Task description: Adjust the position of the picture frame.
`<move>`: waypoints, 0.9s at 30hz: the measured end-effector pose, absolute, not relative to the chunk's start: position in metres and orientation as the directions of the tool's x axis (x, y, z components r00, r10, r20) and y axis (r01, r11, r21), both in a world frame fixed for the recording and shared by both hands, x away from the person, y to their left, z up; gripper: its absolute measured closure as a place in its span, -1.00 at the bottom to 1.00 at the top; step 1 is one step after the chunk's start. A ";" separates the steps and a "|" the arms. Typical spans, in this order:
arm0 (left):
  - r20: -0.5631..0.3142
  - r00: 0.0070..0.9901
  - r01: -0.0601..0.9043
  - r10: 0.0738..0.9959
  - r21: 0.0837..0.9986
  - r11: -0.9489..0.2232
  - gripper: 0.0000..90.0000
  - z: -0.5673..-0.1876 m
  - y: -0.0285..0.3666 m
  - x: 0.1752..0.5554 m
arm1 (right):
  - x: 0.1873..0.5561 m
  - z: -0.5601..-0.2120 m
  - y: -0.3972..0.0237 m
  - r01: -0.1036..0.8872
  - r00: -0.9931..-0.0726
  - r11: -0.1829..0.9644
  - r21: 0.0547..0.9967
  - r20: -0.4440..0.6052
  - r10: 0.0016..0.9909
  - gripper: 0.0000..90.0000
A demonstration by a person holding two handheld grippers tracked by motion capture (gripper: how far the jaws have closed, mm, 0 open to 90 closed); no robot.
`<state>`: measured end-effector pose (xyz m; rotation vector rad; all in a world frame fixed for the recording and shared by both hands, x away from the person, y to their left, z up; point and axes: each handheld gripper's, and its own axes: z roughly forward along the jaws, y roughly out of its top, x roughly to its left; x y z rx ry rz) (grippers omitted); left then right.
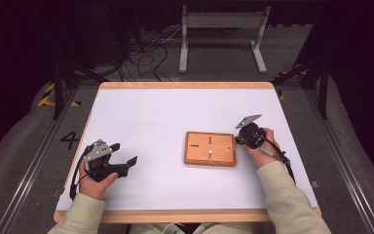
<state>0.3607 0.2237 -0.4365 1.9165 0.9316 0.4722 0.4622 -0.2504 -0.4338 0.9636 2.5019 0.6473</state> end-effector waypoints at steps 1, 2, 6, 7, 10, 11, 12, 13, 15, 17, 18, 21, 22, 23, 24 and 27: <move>-0.050 0.638 0.412 0.768 0.865 -0.286 -0.63 -0.437 0.224 0.361 | 0.462 -0.434 -0.250 0.523 -0.692 0.659 0.541 -0.181 0.699 1.00; -0.051 0.638 0.413 0.768 0.865 -0.286 -0.63 -0.437 0.224 0.361 | 0.464 -0.434 -0.246 0.515 -0.699 0.663 0.544 -0.182 0.692 1.00; -0.058 0.637 0.416 0.769 0.866 -0.279 -0.63 -0.437 0.225 0.361 | 0.464 -0.435 -0.245 0.507 -0.704 0.665 0.548 -0.181 0.687 1.00; -0.058 0.637 0.415 0.769 0.866 -0.278 -0.63 -0.437 0.225 0.361 | 0.464 -0.434 -0.246 0.506 -0.702 0.660 0.555 -0.179 0.689 1.00; -0.057 0.637 0.415 0.768 0.865 -0.280 -0.63 -0.437 0.224 0.361 | 0.459 -0.429 -0.247 0.498 -0.696 0.658 0.564 -0.192 0.692 1.00; -0.050 0.639 0.411 0.768 0.866 -0.286 -0.63 -0.437 0.224 0.362 | 0.458 -0.427 -0.247 0.496 -0.696 0.659 0.566 -0.195 0.691 1.00; -0.053 0.639 0.413 0.767 0.865 -0.284 -0.63 -0.437 0.224 0.361 | 0.455 -0.424 -0.247 0.496 -0.691 0.657 0.568 -0.200 0.695 1.00; -0.057 0.638 0.413 0.768 0.867 -0.279 -0.63 -0.437 0.223 0.362 | 0.453 -0.421 -0.248 0.490 -0.694 0.656 0.574 -0.199 0.692 1.00; -0.061 0.642 0.414 0.765 0.866 -0.278 -0.63 -0.436 0.223 0.362 | 0.448 -0.416 -0.249 0.482 -0.695 0.651 0.586 -0.198 0.692 1.00; -0.059 0.636 0.418 0.769 0.865 -0.279 -0.61 -0.435 0.218 0.363 | 0.443 -0.412 -0.252 0.485 -0.689 0.638 0.598 -0.189 0.700 1.00; -0.065 0.638 0.419 0.767 0.865 -0.275 -0.60 -0.434 0.217 0.364 | 0.441 -0.410 -0.254 0.488 -0.686 0.631 0.603 -0.182 0.705 0.96; -0.063 0.644 0.418 0.762 0.864 -0.282 -0.60 -0.432 0.213 0.366 | 0.434 -0.405 -0.260 0.485 -0.679 0.609 0.628 -0.168 0.715 0.89; -0.063 0.644 0.418 0.762 0.864 -0.282 -0.60 -0.432 0.213 0.366 | 0.434 -0.405 -0.260 0.485 -0.679 0.609 0.628 -0.168 0.715 0.89; -0.058 0.651 0.413 0.756 0.863 -0.289 -0.60 -0.431 0.212 0.367 | 0.432 -0.404 -0.262 0.485 -0.677 0.601 0.635 -0.163 0.718 0.87; -0.062 0.653 0.417 0.755 0.862 -0.289 -0.60 -0.431 0.211 0.367 | 0.429 -0.402 -0.266 0.480 -0.675 0.586 0.652 -0.152 0.722 0.82; -0.058 0.656 0.411 0.753 0.864 -0.291 -0.54 -0.428 0.208 0.369 | 0.423 -0.398 -0.272 0.459 -0.682 0.565 0.686 -0.136 0.719 0.69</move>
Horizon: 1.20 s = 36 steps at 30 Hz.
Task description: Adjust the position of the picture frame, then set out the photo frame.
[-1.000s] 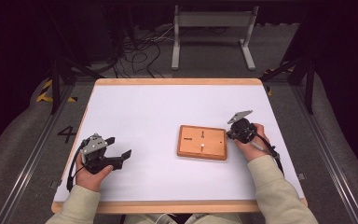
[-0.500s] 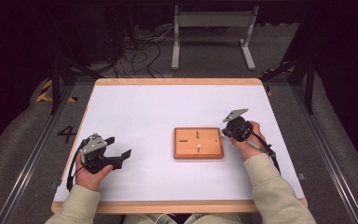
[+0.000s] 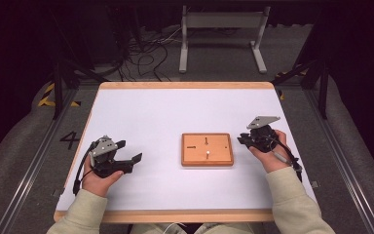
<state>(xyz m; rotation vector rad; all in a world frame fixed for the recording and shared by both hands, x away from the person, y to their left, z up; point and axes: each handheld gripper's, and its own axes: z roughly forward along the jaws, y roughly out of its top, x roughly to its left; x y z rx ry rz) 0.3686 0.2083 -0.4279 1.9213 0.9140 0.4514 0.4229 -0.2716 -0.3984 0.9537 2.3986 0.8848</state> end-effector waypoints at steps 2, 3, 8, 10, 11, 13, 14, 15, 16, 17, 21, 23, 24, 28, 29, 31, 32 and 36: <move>-0.049 0.664 0.405 0.746 0.862 -0.304 -0.49 -0.426 0.205 0.370 | 0.418 -0.397 -0.275 0.439 -0.691 0.542 0.717 -0.116 0.714 0.58; -0.043 0.668 0.401 0.743 0.862 -0.310 -0.48 -0.425 0.203 0.370 | 0.415 -0.396 -0.277 0.436 -0.689 0.525 0.731 -0.104 0.718 0.54; -0.063 0.667 0.408 0.742 0.864 -0.294 -0.46 -0.420 0.198 0.372 | 0.410 -0.397 -0.285 0.435 -0.679 0.464 0.771 -0.057 0.732 0.36; -0.065 0.668 0.411 0.741 0.863 -0.295 -0.46 -0.419 0.198 0.373 | 0.409 -0.397 -0.287 0.434 -0.681 0.459 0.776 -0.051 0.730 0.32; -0.067 0.667 0.421 0.742 0.856 -0.301 -0.46 -0.418 0.195 0.374 | 0.407 -0.398 -0.289 0.427 -0.685 0.456 0.781 -0.050 0.727 0.27; -0.067 0.668 0.421 0.741 0.856 -0.302 -0.46 -0.417 0.193 0.376 | 0.407 -0.398 -0.290 0.429 -0.686 0.454 0.781 -0.046 0.726 0.26; -0.066 0.674 0.418 0.735 0.855 -0.306 -0.47 -0.416 0.189 0.378 | 0.406 -0.398 -0.291 0.429 -0.687 0.448 0.785 -0.039 0.726 0.24; -0.066 0.674 0.418 0.735 0.855 -0.306 -0.47 -0.416 0.189 0.378 | 0.406 -0.398 -0.291 0.429 -0.687 0.448 0.785 -0.039 0.726 0.24; -0.062 0.677 0.416 0.733 0.855 -0.311 -0.47 -0.415 0.186 0.379 | 0.406 -0.398 -0.291 0.431 -0.685 0.447 0.784 -0.038 0.727 0.23; -0.065 0.682 0.414 0.729 0.856 -0.311 -0.46 -0.414 0.183 0.380 | 0.406 -0.398 -0.292 0.432 -0.684 0.446 0.784 -0.037 0.728 0.22; -0.054 0.710 0.392 0.702 0.858 -0.331 -0.45 -0.410 0.168 0.383 | 0.404 -0.396 -0.292 0.428 -0.685 0.439 0.790 -0.033 0.728 0.21; -0.057 0.725 0.388 0.686 0.857 -0.338 -0.47 -0.408 0.159 0.385 | 0.402 -0.396 -0.292 0.431 -0.686 0.437 0.790 -0.028 0.727 0.22; -0.054 0.730 0.385 0.682 0.856 -0.345 -0.48 -0.407 0.155 0.387 | 0.402 -0.396 -0.293 0.432 -0.685 0.436 0.789 -0.027 0.728 0.22; -0.047 0.752 0.365 0.658 0.861 -0.355 -0.49 -0.404 0.139 0.391 | 0.399 -0.396 -0.296 0.438 -0.679 0.430 0.790 -0.023 0.734 0.22; -0.046 0.756 0.358 0.653 0.864 -0.355 -0.49 -0.403 0.136 0.391 | 0.399 -0.396 -0.297 0.439 -0.677 0.426 0.791 -0.021 0.736 0.22; -0.054 0.768 0.352 0.639 0.868 -0.350 -0.47 -0.402 0.130 0.393 | 0.398 -0.396 -0.299 0.441 -0.674 0.422 0.792 -0.018 0.738 0.24; -0.060 0.773 0.350 0.632 0.870 -0.346 -0.47 -0.402 0.126 0.394 | 0.397 -0.396 -0.299 0.444 -0.671 0.418 0.792 -0.014 0.741 0.24; -0.071 0.788 0.340 0.612 0.879 -0.336 -0.42 -0.401 0.110 0.398 | 0.395 -0.396 -0.300 0.445 -0.673 0.422 0.790 -0.016 0.740 0.24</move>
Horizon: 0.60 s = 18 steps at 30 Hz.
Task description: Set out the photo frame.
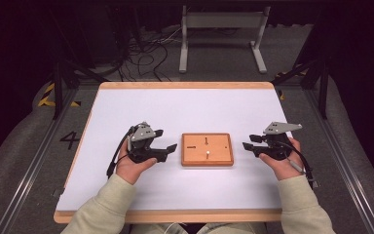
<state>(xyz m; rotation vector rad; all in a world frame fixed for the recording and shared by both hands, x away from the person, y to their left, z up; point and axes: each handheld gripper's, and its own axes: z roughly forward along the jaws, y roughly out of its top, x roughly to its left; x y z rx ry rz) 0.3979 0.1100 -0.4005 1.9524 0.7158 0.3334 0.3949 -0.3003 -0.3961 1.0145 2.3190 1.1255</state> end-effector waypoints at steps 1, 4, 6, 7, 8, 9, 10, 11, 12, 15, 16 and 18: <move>-0.065 0.793 0.331 0.606 0.881 -0.339 -0.41 -0.400 0.107 0.399 | 0.395 -0.396 -0.300 0.446 -0.674 0.424 0.789 -0.016 0.739 0.24; -0.067 0.806 0.321 0.588 0.885 -0.339 -0.38 -0.400 0.096 0.401 | 0.395 -0.397 -0.302 0.450 -0.668 0.413 0.791 -0.008 0.744 0.22; -0.077 0.809 0.326 0.583 0.885 -0.334 -0.28 -0.399 0.094 0.400 | 0.395 -0.397 -0.303 0.450 -0.669 0.412 0.792 -0.007 0.743 0.22; -0.071 0.819 0.316 0.570 0.885 -0.343 -0.28 -0.399 0.090 0.401 | 0.395 -0.397 -0.303 0.450 -0.669 0.409 0.794 -0.004 0.743 0.23; -0.072 0.823 0.313 0.564 0.886 -0.343 -0.28 -0.399 0.088 0.400 | 0.394 -0.397 -0.305 0.450 -0.669 0.398 0.799 0.007 0.743 0.25; -0.074 0.829 0.307 0.555 0.889 -0.339 -0.28 -0.399 0.082 0.401 | 0.394 -0.397 -0.305 0.453 -0.667 0.391 0.801 0.014 0.745 0.26; -0.069 0.834 0.300 0.548 0.890 -0.343 -0.27 -0.400 0.079 0.401 | 0.394 -0.397 -0.306 0.453 -0.667 0.388 0.803 0.016 0.745 0.28; -0.064 0.838 0.293 0.542 0.890 -0.348 -0.27 -0.400 0.077 0.402 | 0.394 -0.397 -0.307 0.450 -0.670 0.384 0.806 0.020 0.743 0.28; -0.065 0.840 0.291 0.538 0.891 -0.348 -0.27 -0.400 0.074 0.402 | 0.393 -0.397 -0.307 0.453 -0.667 0.379 0.807 0.026 0.744 0.28; -0.072 0.850 0.287 0.523 0.894 -0.345 -0.26 -0.400 0.068 0.404 | 0.392 -0.398 -0.309 0.452 -0.666 0.376 0.809 0.026 0.745 0.29; -0.074 0.854 0.285 0.515 0.894 -0.345 -0.26 -0.399 0.065 0.405 | 0.391 -0.399 -0.310 0.451 -0.666 0.374 0.810 0.027 0.745 0.29; -0.069 0.865 0.275 0.497 0.894 -0.353 -0.25 -0.400 0.059 0.406 | 0.389 -0.399 -0.312 0.453 -0.663 0.367 0.812 0.032 0.748 0.29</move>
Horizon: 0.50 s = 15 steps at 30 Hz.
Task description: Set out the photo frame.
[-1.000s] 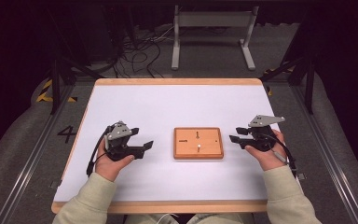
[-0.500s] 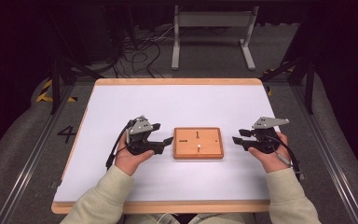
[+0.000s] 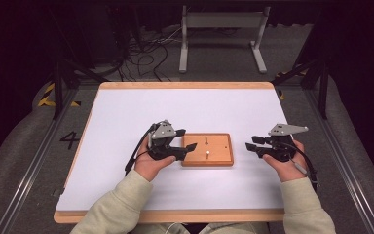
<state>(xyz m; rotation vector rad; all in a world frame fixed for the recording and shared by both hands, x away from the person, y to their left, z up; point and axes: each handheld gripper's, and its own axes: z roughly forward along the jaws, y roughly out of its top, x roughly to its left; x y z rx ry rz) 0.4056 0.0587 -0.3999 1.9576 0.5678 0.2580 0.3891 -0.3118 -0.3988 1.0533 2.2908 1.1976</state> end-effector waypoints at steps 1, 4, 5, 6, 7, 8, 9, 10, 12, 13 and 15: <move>-0.070 0.870 0.271 0.488 0.895 -0.355 -0.25 -0.401 0.056 0.406 | 0.388 -0.399 -0.313 0.452 -0.663 0.369 0.812 0.029 0.748 0.29; -0.079 0.881 0.271 0.466 0.892 -0.361 -0.24 -0.403 0.047 0.408 | 0.386 -0.401 -0.315 0.456 -0.659 0.361 0.814 0.036 0.751 0.30; -0.082 0.888 0.268 0.453 0.892 -0.365 -0.24 -0.404 0.044 0.409 | 0.386 -0.402 -0.315 0.456 -0.657 0.359 0.814 0.036 0.753 0.30; -0.085 0.892 0.268 0.444 0.890 -0.368 -0.25 -0.405 0.042 0.410 | 0.385 -0.403 -0.317 0.458 -0.655 0.355 0.815 0.039 0.755 0.30; -0.092 0.896 0.270 0.435 0.890 -0.368 -0.25 -0.406 0.039 0.411 | 0.385 -0.403 -0.318 0.461 -0.651 0.352 0.814 0.042 0.758 0.30; -0.098 0.900 0.269 0.424 0.892 -0.365 -0.25 -0.407 0.037 0.412 | 0.384 -0.403 -0.319 0.460 -0.648 0.349 0.816 0.041 0.760 0.30; -0.102 0.904 0.269 0.414 0.891 -0.366 -0.25 -0.407 0.035 0.412 | 0.383 -0.403 -0.320 0.461 -0.647 0.346 0.817 0.042 0.761 0.30; -0.104 0.909 0.266 0.405 0.891 -0.368 -0.25 -0.409 0.032 0.413 | 0.383 -0.403 -0.321 0.463 -0.645 0.342 0.818 0.046 0.763 0.30; -0.105 0.918 0.258 0.382 0.891 -0.374 -0.23 -0.412 0.027 0.414 | 0.382 -0.403 -0.323 0.462 -0.641 0.337 0.820 0.046 0.766 0.30; -0.105 0.922 0.254 0.372 0.891 -0.377 -0.19 -0.413 0.025 0.414 | 0.381 -0.403 -0.324 0.464 -0.641 0.336 0.820 0.048 0.766 0.30; -0.095 0.931 0.240 0.352 0.887 -0.395 -0.17 -0.416 0.020 0.415 | 0.380 -0.403 -0.324 0.462 -0.640 0.335 0.821 0.047 0.767 0.30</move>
